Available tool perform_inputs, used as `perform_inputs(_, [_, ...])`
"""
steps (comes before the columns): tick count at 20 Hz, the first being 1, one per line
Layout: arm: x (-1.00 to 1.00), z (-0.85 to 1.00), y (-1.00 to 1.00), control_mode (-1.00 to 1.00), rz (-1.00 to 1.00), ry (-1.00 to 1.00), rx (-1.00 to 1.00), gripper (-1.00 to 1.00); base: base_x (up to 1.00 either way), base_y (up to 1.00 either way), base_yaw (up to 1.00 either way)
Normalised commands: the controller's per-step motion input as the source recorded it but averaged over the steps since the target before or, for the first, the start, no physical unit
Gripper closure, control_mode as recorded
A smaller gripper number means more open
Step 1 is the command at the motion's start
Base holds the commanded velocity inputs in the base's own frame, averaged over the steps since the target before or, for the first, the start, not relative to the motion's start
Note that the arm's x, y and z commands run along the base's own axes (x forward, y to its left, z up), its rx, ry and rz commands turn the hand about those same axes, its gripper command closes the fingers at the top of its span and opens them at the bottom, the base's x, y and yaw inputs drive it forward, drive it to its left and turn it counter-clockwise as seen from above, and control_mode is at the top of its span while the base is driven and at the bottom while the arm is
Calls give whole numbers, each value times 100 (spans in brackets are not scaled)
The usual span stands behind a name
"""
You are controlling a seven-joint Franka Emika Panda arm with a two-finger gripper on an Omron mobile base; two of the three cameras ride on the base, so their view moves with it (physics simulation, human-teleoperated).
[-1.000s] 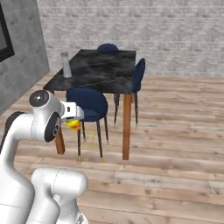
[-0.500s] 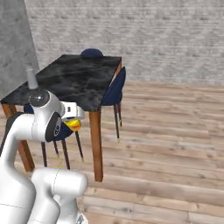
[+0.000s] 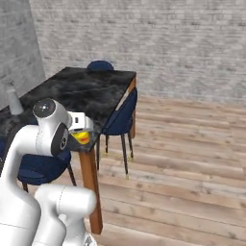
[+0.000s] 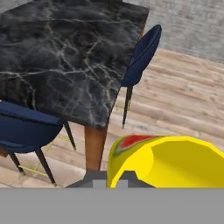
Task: Place the pitcher and cup on the dining counter for serving.
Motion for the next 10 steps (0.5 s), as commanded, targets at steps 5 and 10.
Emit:
perform_inputs(5, [0, 0, 0, 100, 0, 0, 0, 100, 67, 0, 32])
perform_inputs(10, [0, 0, 0, 100, 0, 0, 0, 100, 28, 0, 41])
